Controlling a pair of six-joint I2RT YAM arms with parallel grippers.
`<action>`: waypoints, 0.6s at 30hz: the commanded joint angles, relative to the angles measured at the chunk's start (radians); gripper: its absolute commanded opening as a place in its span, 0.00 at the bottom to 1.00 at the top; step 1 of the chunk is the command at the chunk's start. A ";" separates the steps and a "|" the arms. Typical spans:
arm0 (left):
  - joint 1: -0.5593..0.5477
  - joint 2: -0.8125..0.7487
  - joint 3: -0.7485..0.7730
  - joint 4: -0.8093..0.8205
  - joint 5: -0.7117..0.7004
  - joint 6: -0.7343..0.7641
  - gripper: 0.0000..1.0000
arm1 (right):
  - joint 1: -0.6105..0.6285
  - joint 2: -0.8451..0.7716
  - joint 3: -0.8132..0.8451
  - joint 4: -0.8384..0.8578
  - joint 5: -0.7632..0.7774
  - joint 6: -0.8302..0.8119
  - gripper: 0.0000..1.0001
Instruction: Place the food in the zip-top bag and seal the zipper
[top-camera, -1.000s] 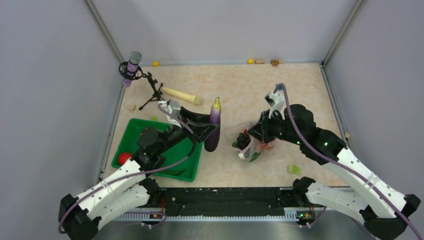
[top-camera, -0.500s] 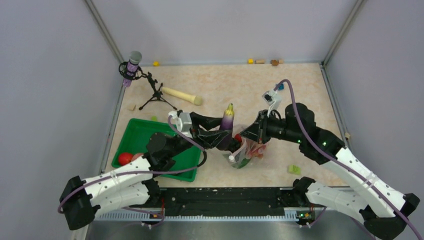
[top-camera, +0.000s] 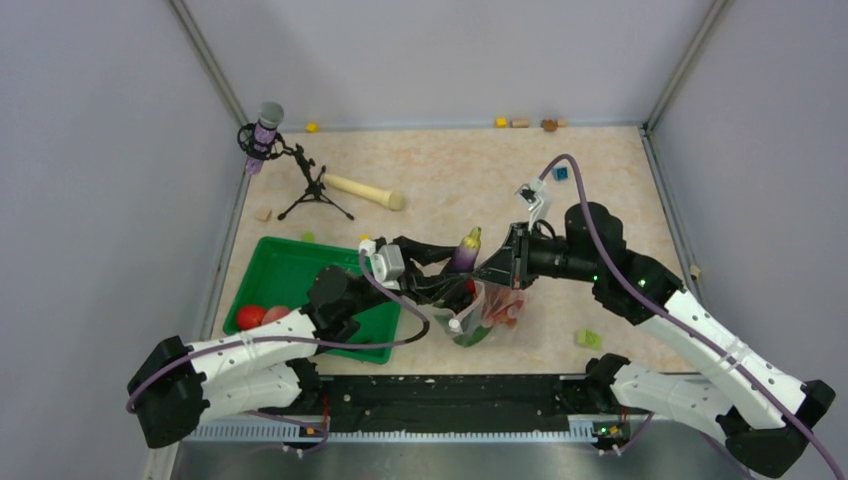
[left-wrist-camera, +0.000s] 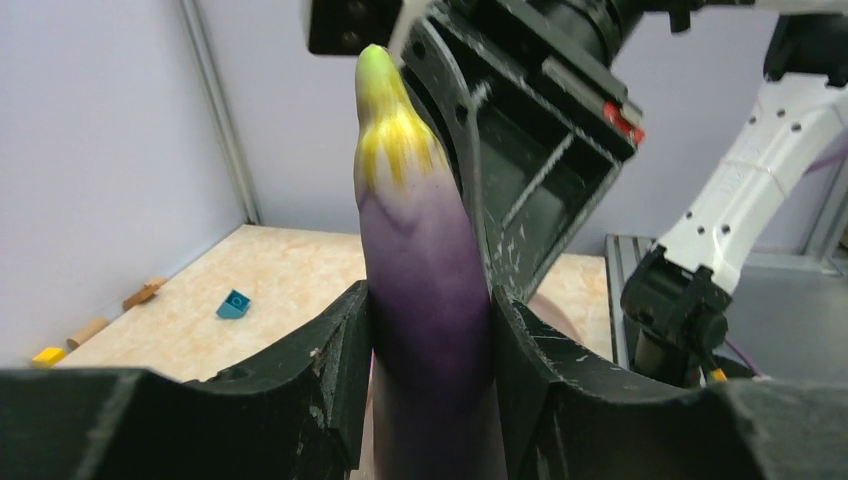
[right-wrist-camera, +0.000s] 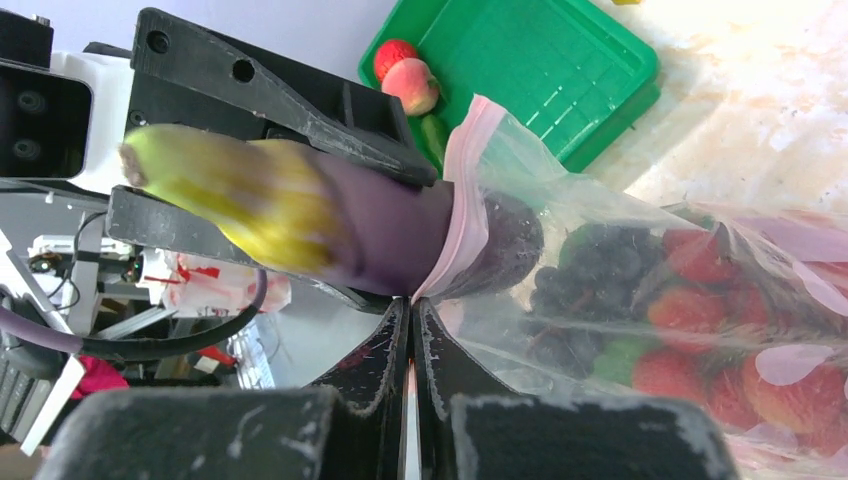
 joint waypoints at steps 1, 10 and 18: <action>-0.006 -0.004 -0.045 0.043 0.144 0.076 0.00 | -0.006 0.000 0.083 0.102 -0.057 0.044 0.00; -0.007 -0.046 -0.092 -0.088 0.223 0.195 0.00 | -0.006 0.023 0.144 0.043 -0.031 0.024 0.00; -0.007 -0.131 -0.096 -0.342 0.349 0.405 0.00 | -0.006 0.045 0.203 -0.045 -0.040 -0.017 0.00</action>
